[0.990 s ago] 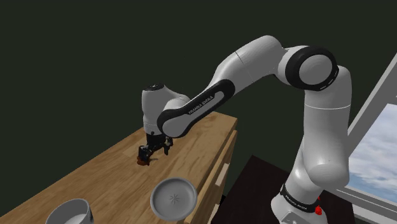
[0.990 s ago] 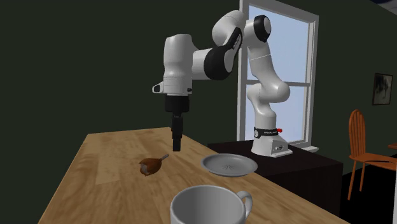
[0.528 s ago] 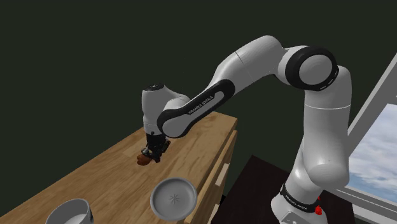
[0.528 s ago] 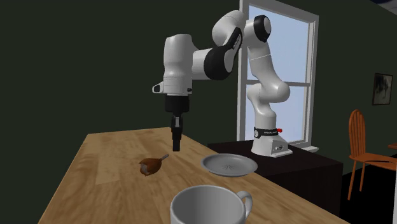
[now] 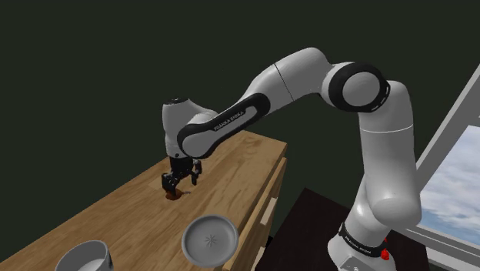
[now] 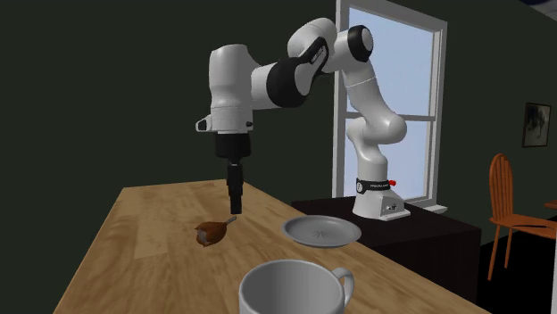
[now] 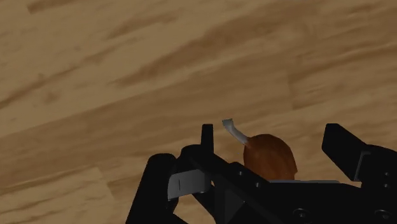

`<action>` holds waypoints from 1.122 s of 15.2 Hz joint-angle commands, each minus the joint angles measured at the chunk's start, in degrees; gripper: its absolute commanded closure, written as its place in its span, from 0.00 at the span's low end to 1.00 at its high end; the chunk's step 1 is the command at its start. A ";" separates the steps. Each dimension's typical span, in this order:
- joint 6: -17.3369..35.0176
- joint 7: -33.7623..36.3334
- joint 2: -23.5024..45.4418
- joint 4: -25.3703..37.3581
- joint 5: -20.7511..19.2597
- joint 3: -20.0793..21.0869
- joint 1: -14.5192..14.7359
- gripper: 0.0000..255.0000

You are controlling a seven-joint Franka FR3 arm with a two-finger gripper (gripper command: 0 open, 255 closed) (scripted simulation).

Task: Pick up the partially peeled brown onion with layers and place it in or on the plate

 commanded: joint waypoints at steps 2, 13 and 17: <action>-9.98 -7.11 9.94 15.51 0.84 0.36 -0.39 0.00; -12.52 -10.59 18.93 24.15 0.36 0.14 0.39 0.00; -12.52 -10.58 18.94 24.16 0.36 0.14 0.40 0.00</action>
